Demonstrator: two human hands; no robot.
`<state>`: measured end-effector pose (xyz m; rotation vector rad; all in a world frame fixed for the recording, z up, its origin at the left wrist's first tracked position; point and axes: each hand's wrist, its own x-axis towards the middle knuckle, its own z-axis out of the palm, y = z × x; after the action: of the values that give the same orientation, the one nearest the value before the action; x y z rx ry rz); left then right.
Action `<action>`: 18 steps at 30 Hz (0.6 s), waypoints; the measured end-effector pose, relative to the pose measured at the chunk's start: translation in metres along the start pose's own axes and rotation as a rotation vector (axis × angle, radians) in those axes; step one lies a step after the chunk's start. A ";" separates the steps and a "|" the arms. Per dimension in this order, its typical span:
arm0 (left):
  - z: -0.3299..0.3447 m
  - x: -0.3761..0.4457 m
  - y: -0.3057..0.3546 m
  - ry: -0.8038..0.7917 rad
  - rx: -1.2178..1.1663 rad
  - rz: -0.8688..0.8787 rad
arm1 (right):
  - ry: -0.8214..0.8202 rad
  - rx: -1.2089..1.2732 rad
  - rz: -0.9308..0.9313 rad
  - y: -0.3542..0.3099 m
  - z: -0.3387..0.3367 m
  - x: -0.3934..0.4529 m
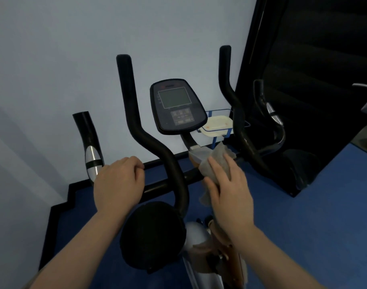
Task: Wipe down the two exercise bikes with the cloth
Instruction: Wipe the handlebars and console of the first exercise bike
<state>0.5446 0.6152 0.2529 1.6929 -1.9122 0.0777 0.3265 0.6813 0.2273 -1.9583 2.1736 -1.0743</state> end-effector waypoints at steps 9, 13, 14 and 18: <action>0.001 0.000 -0.001 -0.018 0.009 0.004 | -0.019 -0.394 -0.316 -0.001 0.004 0.062; 0.000 0.001 -0.001 -0.021 0.023 0.012 | -0.630 -0.584 -0.160 -0.027 0.011 0.118; -0.001 0.001 -0.001 -0.019 0.015 0.007 | -0.714 -0.626 -0.107 -0.033 0.022 0.127; -0.003 0.000 -0.002 -0.026 0.004 0.023 | -0.696 -0.736 -0.367 -0.031 0.030 0.106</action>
<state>0.5476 0.6154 0.2546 1.6819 -1.9520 0.0687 0.3449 0.5744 0.2638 -2.5123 1.9502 0.4974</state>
